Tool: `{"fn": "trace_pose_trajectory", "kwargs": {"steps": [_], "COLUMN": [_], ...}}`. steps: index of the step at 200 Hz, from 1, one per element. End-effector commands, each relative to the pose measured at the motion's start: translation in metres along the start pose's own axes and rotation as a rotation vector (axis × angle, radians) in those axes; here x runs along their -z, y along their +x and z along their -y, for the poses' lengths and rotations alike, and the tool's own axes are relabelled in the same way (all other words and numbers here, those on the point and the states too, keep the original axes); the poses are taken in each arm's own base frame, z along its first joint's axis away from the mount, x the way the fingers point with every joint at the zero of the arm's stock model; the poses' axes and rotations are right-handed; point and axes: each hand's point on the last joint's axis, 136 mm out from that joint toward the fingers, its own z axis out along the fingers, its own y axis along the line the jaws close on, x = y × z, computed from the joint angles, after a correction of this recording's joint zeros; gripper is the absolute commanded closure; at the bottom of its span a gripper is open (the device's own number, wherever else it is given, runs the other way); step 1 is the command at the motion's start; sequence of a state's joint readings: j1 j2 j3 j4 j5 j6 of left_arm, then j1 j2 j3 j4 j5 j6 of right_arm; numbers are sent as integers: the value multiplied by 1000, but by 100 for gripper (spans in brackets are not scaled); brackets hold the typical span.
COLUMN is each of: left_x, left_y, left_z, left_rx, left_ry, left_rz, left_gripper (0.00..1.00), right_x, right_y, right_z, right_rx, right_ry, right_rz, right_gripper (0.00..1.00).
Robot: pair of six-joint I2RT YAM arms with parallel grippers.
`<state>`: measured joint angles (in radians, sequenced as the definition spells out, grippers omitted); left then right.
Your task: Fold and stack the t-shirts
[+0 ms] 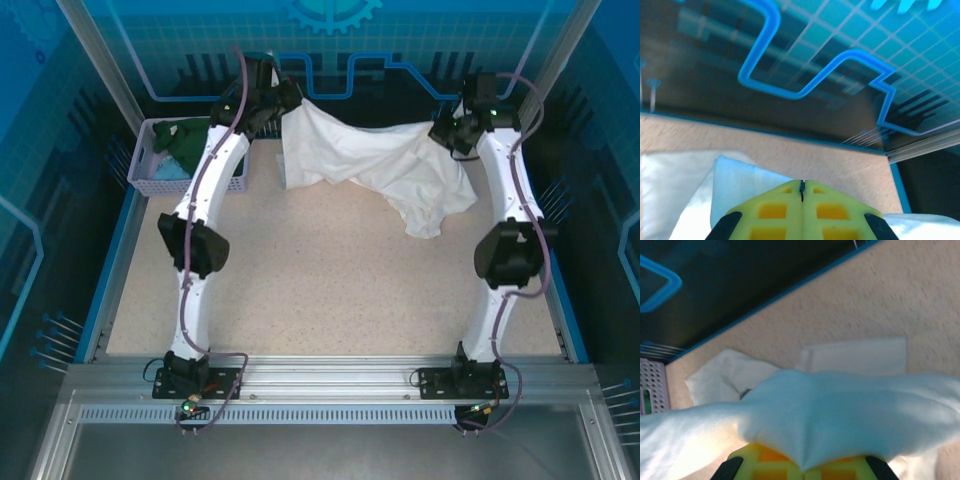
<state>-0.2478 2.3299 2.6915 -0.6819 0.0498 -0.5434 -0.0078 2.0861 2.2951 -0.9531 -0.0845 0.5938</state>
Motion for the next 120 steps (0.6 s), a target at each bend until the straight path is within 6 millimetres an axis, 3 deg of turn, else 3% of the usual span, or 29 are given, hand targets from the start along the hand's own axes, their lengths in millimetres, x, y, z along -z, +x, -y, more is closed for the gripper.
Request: {"fn": "trace_pose_trajectory", "kwargs": {"steps": [1, 13, 32, 49, 69, 90, 120], "left_x": [33, 57, 109, 155, 204, 233, 257], "left_y": [-41, -61, -77, -82, -76, -38, 43], "left_z": [23, 39, 74, 99, 115, 110, 47], "left_rx": [-14, -28, -79, -83, -82, -70, -3], "left_ry": [120, 170, 263, 344, 414, 440, 316], "left_rz": [70, 126, 171, 198, 199, 130, 39], "left_gripper": [100, 100, 100, 100, 100, 100, 100], "right_x": [29, 52, 102, 147, 187, 208, 210], "right_y": [-24, -40, -51, -44, -18, 29, 122], "right_z": [-25, -45, -71, -87, -93, -76, -31], "right_rx": [10, 29, 66, 118, 161, 184, 165], "right_ry": [-91, -158, -238, -267, -296, -274, -255], "right_rz": [37, 101, 188, 248, 275, 247, 141], "right_gripper": [100, 100, 100, 100, 100, 100, 100]}}
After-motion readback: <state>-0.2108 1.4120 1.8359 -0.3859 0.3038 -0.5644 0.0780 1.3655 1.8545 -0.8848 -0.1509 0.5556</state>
